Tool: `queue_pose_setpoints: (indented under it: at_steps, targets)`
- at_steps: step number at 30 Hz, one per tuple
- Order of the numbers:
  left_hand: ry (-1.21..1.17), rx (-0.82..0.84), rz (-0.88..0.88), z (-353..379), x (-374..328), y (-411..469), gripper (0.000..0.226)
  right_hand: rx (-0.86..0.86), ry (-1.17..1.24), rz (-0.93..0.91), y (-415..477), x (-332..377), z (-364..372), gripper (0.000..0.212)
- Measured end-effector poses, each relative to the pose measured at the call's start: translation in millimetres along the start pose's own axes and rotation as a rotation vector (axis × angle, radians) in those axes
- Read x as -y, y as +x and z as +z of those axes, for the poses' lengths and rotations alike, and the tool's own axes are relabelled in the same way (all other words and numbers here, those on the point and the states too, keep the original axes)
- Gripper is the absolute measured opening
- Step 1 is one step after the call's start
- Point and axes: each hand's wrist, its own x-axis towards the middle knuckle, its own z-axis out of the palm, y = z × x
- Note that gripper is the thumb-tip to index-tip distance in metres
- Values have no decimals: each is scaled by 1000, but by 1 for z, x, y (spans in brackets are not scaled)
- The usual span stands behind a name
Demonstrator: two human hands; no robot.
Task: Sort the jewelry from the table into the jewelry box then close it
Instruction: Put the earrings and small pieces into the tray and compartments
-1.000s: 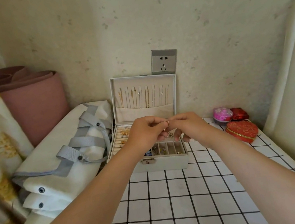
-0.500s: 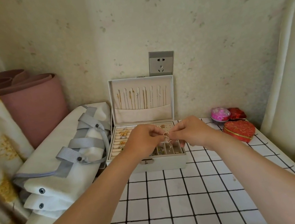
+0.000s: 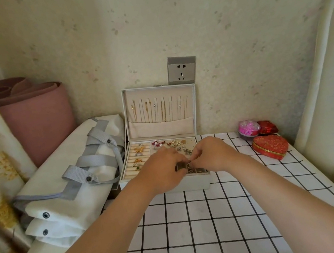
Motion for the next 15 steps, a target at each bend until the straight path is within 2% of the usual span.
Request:
queue_pose_setpoints:
  at_steps: [4,10,15]
  targets:
    - [14,-8,34,-1,1,0,28,18,-18,-74,-2,-1,-2,17]
    - [88,-96,76,1,2,2,32,137,-73,-130,-3,-2,-1,17]
    - [134,-90,84,5,3,2,40,-94,-17,-124,6,-7,-7,16]
